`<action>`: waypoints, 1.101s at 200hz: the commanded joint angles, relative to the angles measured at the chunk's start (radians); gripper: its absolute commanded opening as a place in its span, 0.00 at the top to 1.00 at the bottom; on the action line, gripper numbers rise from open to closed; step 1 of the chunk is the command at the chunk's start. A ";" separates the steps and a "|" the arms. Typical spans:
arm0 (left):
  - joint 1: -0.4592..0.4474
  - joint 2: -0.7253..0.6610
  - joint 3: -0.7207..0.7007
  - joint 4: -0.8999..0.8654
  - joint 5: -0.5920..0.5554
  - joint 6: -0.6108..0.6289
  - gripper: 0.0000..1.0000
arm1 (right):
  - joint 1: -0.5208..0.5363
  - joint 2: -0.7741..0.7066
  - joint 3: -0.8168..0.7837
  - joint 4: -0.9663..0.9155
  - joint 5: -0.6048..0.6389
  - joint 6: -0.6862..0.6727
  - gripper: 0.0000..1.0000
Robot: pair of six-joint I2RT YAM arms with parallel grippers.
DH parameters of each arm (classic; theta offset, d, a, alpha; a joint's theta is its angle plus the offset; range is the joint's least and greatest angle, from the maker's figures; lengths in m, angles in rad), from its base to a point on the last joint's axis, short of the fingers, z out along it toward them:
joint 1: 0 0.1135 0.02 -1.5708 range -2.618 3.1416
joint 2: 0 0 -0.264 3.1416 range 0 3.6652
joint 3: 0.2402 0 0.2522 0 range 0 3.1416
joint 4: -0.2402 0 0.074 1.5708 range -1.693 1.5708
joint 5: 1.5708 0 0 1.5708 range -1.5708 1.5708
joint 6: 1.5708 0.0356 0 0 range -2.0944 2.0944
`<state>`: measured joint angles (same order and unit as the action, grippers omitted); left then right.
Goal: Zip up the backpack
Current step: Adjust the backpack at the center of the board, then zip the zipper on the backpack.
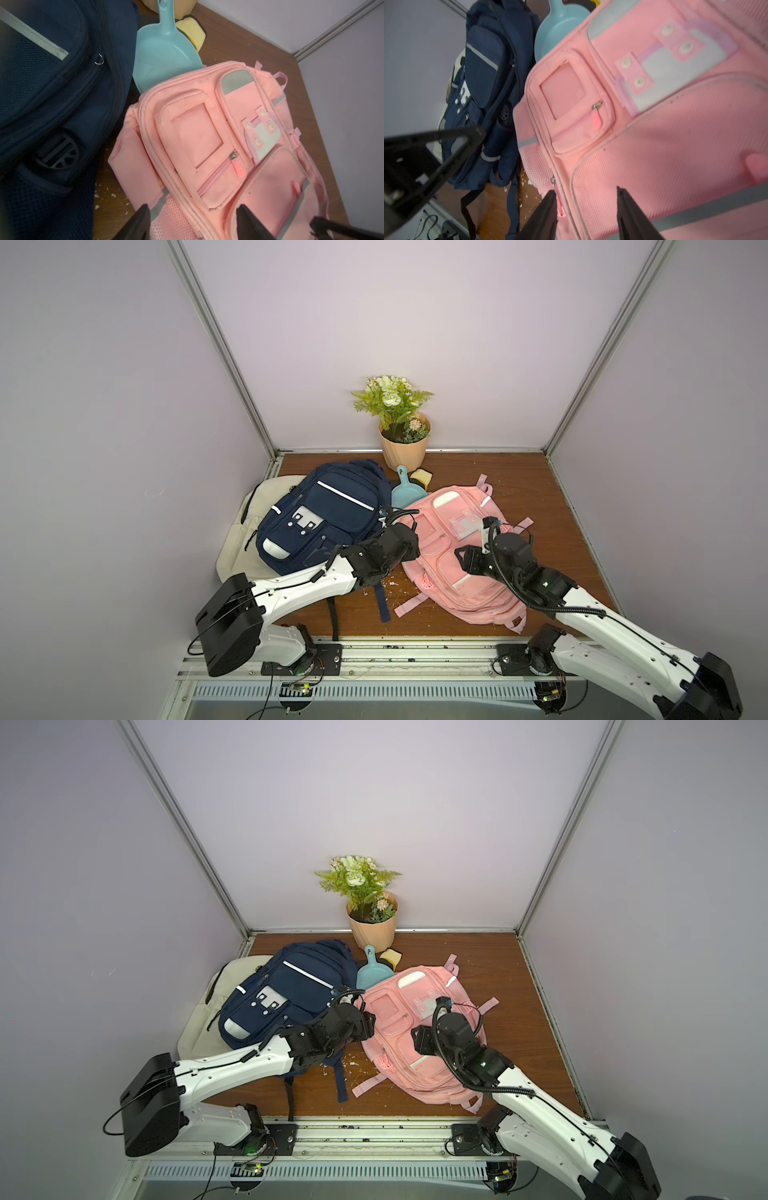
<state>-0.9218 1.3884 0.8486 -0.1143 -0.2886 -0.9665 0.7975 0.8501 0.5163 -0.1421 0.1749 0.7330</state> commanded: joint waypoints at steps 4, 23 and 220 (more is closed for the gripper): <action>0.024 0.061 0.030 0.018 0.082 0.034 0.34 | 0.158 -0.006 -0.029 0.033 0.141 0.148 0.51; 0.053 0.111 0.024 0.080 0.159 0.031 0.39 | 0.266 0.040 -0.034 0.106 0.187 0.172 0.51; 0.084 0.276 0.012 0.199 0.240 0.021 0.61 | 0.358 0.509 0.128 0.167 0.382 0.099 0.69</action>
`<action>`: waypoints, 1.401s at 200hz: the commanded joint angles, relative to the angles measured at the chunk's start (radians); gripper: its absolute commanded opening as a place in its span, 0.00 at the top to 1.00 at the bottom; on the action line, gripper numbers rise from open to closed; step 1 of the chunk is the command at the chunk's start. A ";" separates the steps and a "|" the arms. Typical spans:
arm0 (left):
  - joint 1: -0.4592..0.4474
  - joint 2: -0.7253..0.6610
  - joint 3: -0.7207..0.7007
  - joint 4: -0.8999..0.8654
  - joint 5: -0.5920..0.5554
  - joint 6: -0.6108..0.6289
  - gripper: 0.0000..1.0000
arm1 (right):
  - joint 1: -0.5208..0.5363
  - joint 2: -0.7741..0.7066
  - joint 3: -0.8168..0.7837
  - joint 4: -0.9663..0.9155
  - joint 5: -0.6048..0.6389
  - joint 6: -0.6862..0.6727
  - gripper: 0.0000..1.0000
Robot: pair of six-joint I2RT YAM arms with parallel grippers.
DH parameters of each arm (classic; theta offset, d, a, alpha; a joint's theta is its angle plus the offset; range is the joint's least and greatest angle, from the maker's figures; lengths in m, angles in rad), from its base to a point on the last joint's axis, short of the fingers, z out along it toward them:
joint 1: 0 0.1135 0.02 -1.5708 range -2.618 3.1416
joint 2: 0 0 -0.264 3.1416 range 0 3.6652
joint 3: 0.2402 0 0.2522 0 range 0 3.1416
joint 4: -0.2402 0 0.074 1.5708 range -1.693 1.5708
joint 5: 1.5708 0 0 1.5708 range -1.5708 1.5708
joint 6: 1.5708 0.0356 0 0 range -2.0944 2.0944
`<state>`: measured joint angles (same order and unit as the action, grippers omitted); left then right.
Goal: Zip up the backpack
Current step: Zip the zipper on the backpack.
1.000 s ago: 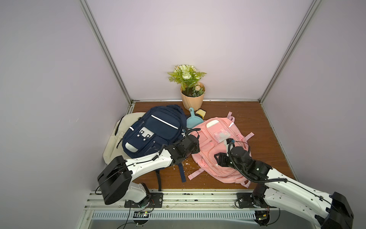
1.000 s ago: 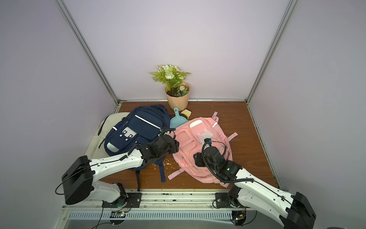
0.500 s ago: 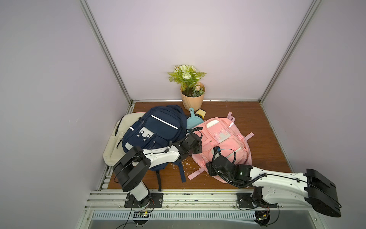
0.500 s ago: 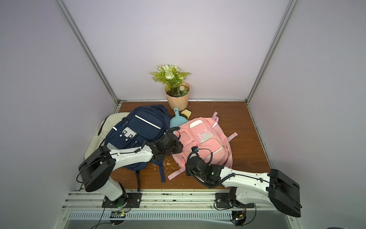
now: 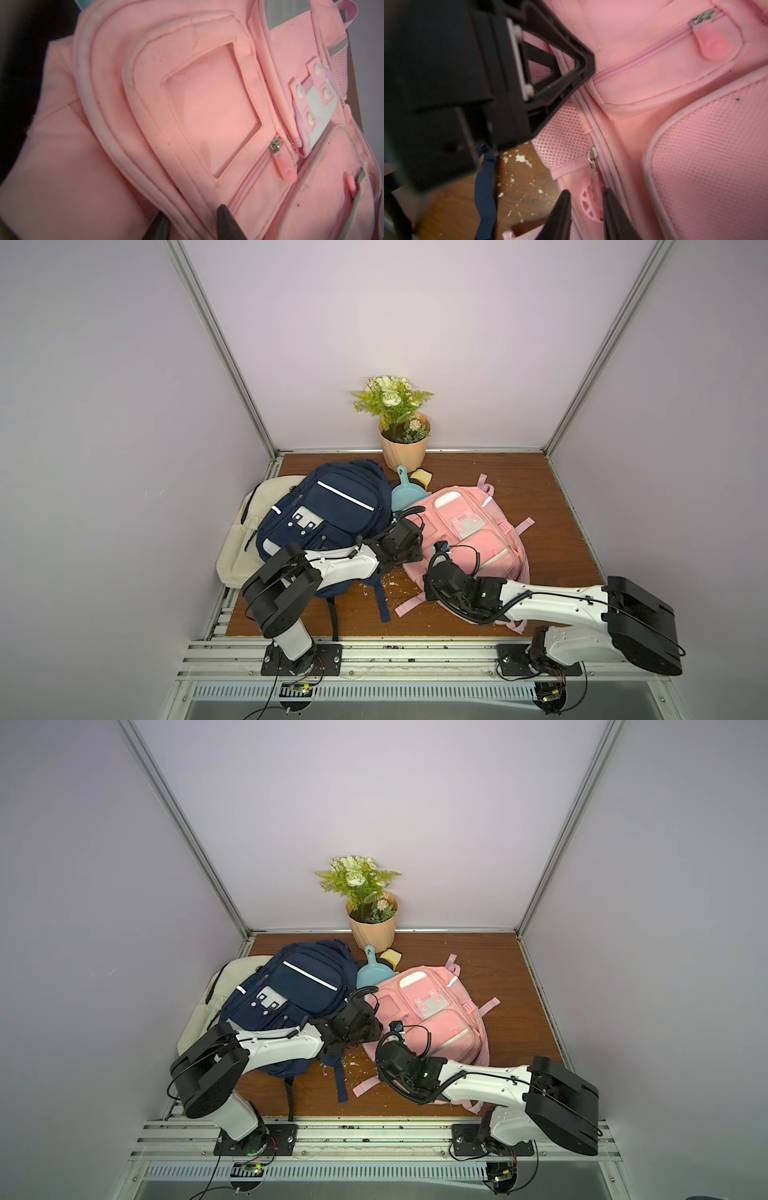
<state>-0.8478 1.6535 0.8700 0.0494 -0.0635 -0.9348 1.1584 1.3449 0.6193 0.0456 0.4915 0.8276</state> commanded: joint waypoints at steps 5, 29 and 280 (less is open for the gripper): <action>0.009 0.012 -0.010 0.036 0.014 -0.010 0.61 | -0.004 0.025 0.023 -0.016 0.059 0.006 0.69; 0.009 0.021 -0.009 0.039 0.016 -0.010 0.62 | -0.008 0.082 0.024 0.031 0.017 0.005 0.70; 0.034 0.188 0.316 -0.161 -0.125 0.048 1.00 | 0.004 -0.139 -0.102 -0.058 0.010 0.025 1.00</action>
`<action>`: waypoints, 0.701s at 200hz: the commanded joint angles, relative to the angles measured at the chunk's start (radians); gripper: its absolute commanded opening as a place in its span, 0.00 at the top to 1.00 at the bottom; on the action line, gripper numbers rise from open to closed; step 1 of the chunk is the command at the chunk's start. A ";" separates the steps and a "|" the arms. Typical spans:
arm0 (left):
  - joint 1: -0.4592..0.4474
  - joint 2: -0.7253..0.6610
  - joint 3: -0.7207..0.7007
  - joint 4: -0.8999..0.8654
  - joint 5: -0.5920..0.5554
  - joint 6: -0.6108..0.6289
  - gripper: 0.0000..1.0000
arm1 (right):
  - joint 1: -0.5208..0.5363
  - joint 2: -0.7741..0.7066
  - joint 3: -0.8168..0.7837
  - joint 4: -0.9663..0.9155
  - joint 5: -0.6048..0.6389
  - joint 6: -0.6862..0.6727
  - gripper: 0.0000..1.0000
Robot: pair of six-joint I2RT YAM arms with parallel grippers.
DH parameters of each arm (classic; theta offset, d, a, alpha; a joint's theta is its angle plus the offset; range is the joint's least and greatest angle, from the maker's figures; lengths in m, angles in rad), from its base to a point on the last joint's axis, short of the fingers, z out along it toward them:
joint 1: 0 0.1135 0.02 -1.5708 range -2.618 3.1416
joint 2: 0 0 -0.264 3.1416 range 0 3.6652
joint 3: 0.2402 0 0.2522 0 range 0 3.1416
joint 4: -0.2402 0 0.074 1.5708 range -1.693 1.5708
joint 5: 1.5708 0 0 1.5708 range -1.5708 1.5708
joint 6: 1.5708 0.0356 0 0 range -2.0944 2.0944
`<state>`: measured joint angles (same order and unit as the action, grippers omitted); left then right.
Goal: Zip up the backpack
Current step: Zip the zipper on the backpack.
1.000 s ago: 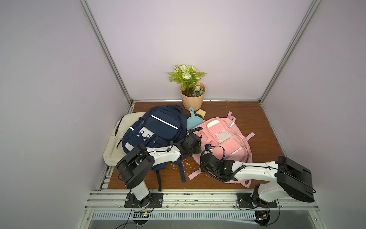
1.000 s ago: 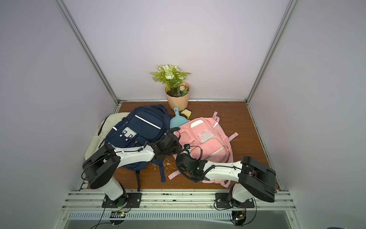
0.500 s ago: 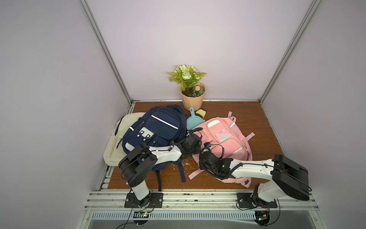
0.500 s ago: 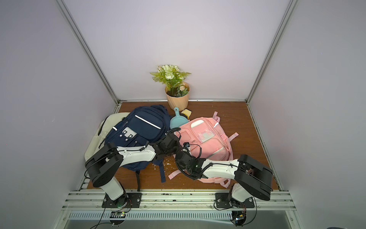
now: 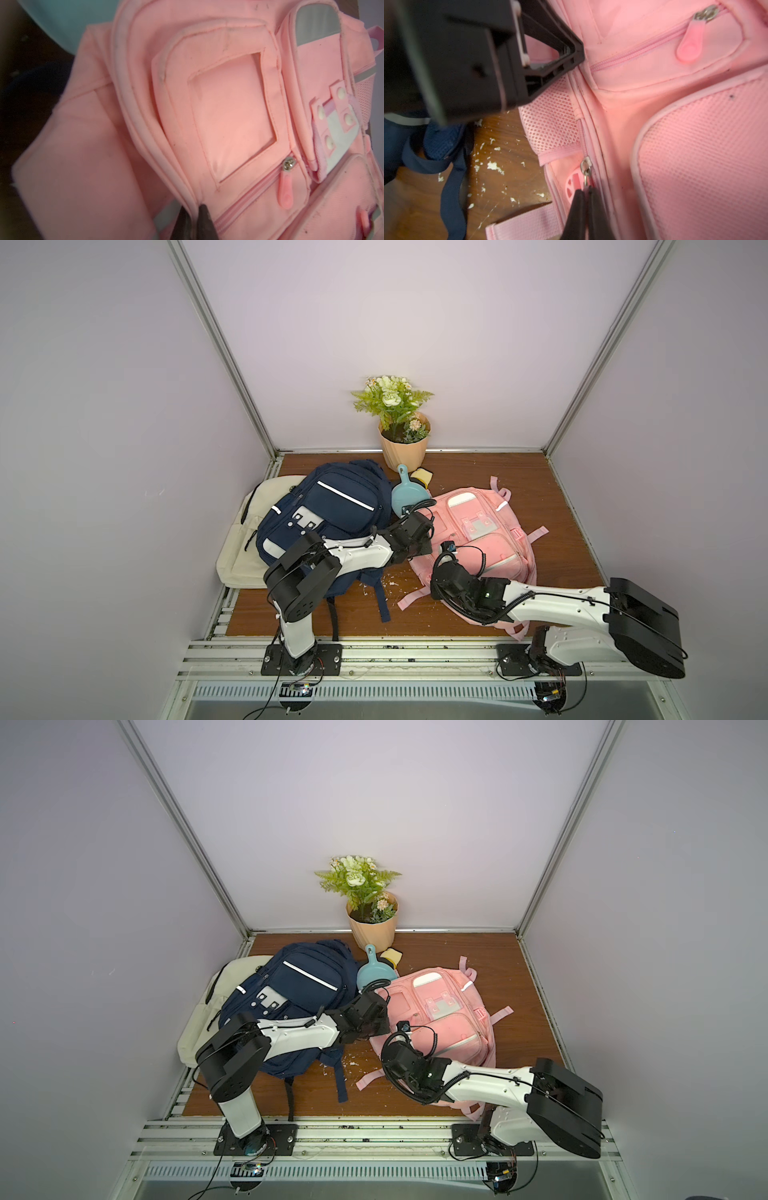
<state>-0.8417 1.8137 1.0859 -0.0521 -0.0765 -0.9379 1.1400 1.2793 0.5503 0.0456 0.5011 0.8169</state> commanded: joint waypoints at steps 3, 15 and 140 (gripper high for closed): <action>0.030 0.030 0.114 -0.067 -0.118 0.054 1.00 | 0.022 -0.082 -0.039 -0.061 0.001 0.035 1.00; 0.042 0.042 0.166 -0.092 -0.133 0.069 1.00 | 0.022 -0.118 -0.064 -0.076 -0.004 0.038 1.00; 0.136 0.342 0.699 -0.282 0.002 0.228 0.78 | 0.008 -0.269 -0.138 -0.093 0.044 0.059 1.00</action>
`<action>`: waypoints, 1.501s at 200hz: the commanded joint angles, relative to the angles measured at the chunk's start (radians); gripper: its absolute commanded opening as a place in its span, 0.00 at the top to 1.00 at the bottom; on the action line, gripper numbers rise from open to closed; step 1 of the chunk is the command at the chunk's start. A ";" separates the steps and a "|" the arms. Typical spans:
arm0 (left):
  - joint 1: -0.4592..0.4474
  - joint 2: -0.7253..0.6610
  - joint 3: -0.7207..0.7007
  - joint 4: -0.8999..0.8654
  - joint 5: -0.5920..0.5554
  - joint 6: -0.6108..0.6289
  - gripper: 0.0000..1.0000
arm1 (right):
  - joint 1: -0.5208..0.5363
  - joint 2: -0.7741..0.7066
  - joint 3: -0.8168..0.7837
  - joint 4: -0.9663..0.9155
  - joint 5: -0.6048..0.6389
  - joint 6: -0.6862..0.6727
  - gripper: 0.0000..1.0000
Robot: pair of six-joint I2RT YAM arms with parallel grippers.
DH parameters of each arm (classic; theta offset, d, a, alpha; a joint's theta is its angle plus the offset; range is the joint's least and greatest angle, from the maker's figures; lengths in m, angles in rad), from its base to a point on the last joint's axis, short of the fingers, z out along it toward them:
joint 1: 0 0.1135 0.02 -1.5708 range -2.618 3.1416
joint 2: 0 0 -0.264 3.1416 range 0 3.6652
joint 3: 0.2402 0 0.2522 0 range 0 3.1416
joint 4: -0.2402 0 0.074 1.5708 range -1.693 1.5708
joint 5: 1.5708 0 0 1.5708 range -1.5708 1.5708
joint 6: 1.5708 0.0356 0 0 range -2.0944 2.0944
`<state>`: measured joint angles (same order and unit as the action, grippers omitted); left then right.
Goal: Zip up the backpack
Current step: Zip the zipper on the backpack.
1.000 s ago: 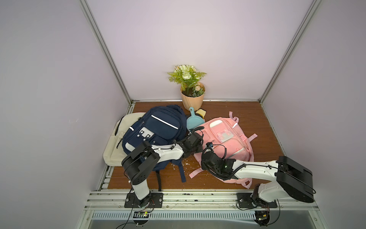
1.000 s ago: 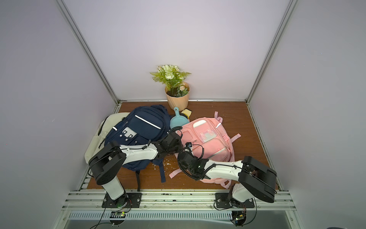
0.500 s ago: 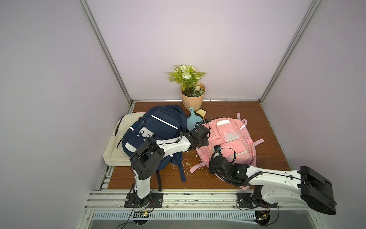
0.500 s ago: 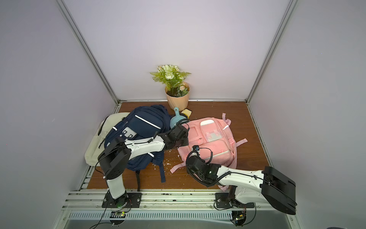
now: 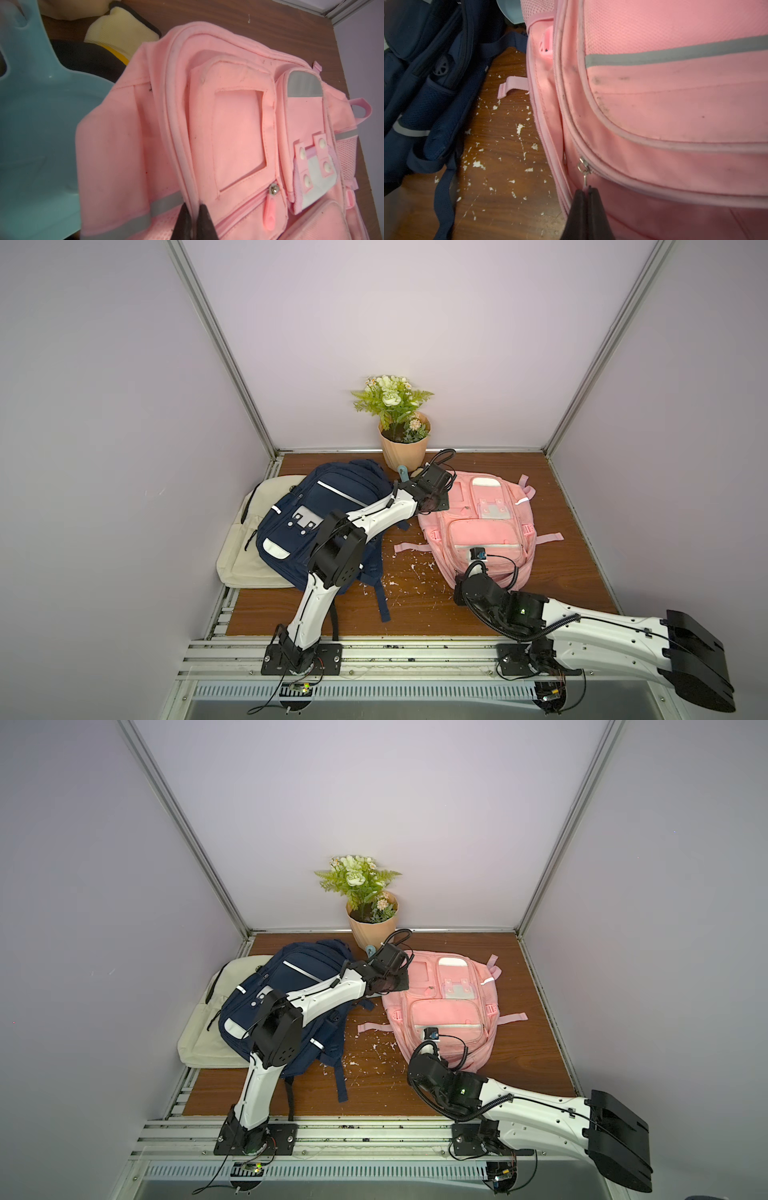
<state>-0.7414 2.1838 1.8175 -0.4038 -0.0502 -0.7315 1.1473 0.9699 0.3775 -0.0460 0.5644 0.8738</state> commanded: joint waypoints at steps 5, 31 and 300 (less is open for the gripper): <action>0.032 -0.047 -0.072 0.089 -0.015 0.016 0.72 | -0.006 0.054 0.049 0.007 -0.017 -0.006 1.00; 0.001 -0.198 -0.325 0.222 0.057 -0.024 0.50 | -0.049 0.105 0.109 0.051 -0.035 -0.051 1.00; -0.003 -0.182 -0.247 0.176 -0.006 0.052 1.00 | -0.095 0.009 0.001 -0.023 -0.037 -0.031 1.00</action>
<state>-0.8291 1.9690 1.4311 -0.2321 0.1005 -0.7761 1.0382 1.0161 0.4080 0.0368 0.5423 0.7952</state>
